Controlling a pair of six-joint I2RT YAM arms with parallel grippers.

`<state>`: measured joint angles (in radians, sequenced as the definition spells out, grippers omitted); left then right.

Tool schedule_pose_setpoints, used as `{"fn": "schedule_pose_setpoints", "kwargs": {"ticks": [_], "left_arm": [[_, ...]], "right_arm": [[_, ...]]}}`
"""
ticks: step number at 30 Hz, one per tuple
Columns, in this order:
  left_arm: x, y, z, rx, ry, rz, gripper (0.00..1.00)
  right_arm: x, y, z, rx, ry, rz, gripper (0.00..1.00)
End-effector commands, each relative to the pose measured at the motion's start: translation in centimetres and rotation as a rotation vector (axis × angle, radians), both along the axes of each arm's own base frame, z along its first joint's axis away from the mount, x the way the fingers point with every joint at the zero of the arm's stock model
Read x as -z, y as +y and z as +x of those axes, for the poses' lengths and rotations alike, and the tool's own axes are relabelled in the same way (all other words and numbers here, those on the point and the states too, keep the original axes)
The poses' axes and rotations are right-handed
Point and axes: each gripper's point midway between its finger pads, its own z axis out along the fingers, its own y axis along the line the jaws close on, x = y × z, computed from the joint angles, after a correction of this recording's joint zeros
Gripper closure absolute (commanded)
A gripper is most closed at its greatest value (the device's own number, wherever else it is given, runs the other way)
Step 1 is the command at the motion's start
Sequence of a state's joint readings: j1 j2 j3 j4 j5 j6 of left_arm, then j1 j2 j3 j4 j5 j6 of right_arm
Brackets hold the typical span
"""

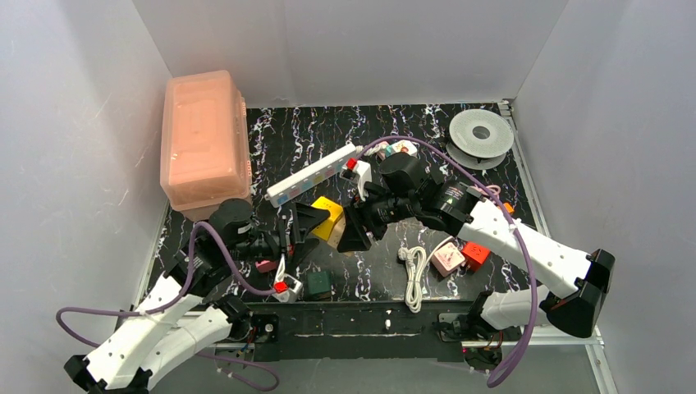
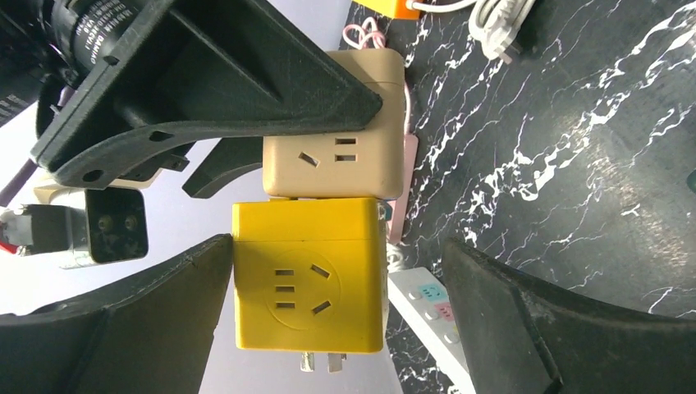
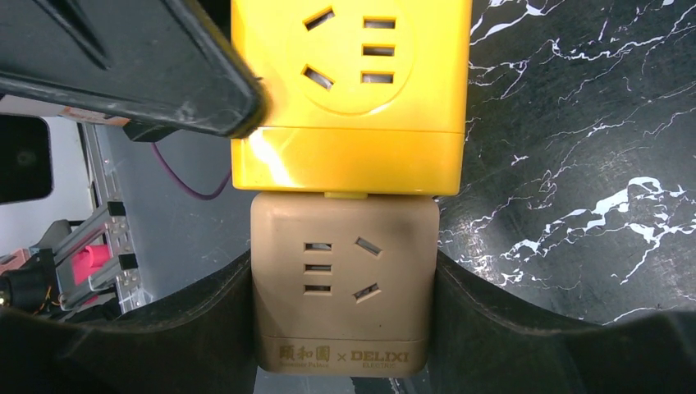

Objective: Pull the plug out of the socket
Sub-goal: Remove the plug from the socket.

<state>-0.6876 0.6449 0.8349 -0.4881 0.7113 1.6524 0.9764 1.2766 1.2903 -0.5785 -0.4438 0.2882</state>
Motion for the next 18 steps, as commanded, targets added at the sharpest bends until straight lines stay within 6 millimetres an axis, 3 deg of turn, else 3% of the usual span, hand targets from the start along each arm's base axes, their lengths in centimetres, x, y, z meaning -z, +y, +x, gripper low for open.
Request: {"fn": "schedule_pose_setpoints", "kwargs": {"ticks": [1,13,18], "left_arm": [[-1.0,-0.5,1.5,-0.053,-0.035,-0.008,0.02],[-0.6,-2.1,2.6,-0.070,-0.097,0.046,0.02],[0.2,-2.2,2.9,-0.077,-0.099,0.076,0.11]], "right_arm": [[-3.6,1.0,0.4,-0.007,-0.056,0.097,0.99],[-3.5,1.5,0.1,-0.018,-0.041,0.096,0.99],[-3.3,1.2,-0.3,-0.025,-0.034,0.089,0.99]]}}
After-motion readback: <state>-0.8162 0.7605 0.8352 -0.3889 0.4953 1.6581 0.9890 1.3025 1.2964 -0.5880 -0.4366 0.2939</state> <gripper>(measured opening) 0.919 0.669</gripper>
